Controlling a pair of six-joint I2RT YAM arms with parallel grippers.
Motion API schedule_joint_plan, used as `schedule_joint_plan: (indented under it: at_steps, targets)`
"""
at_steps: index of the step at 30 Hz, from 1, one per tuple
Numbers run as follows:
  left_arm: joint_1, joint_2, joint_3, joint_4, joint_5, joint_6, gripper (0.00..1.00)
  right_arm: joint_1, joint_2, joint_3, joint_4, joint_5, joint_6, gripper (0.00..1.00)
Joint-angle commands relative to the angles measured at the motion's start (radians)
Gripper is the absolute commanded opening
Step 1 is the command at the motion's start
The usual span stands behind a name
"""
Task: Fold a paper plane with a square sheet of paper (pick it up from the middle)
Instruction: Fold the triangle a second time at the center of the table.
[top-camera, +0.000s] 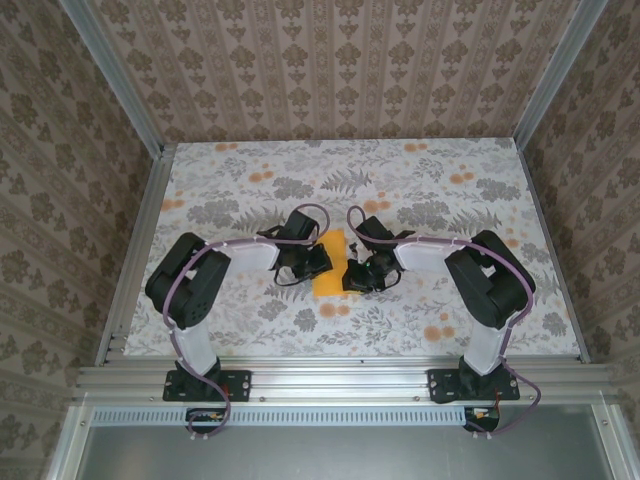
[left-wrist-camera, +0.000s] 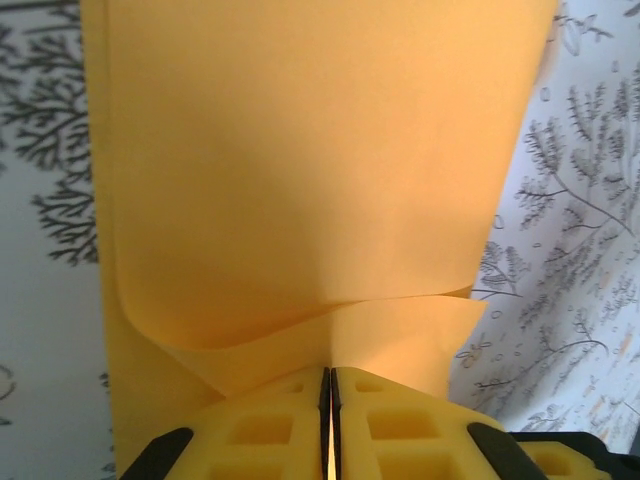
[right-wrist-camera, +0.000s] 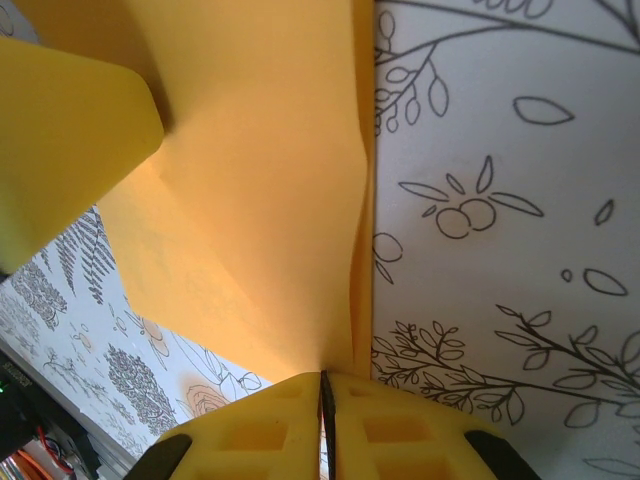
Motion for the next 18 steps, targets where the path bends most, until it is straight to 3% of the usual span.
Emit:
schedule_joint_plan:
  at_steps: [1,12,18]
  targets:
    - [0.008,-0.011,-0.025,-0.034,-0.054,0.009,0.12,-0.005,0.024,0.002,-0.024,0.011,0.008,0.12]
    - [0.012,0.008,-0.054,-0.044,-0.047,-0.020,0.09,-0.001,-0.028,0.104,-0.004,-0.046,0.001,0.13]
    - [0.012,0.016,-0.049,-0.054,-0.032,-0.055,0.07,0.023,0.053,0.191,-0.056,-0.011,-0.021,0.12]
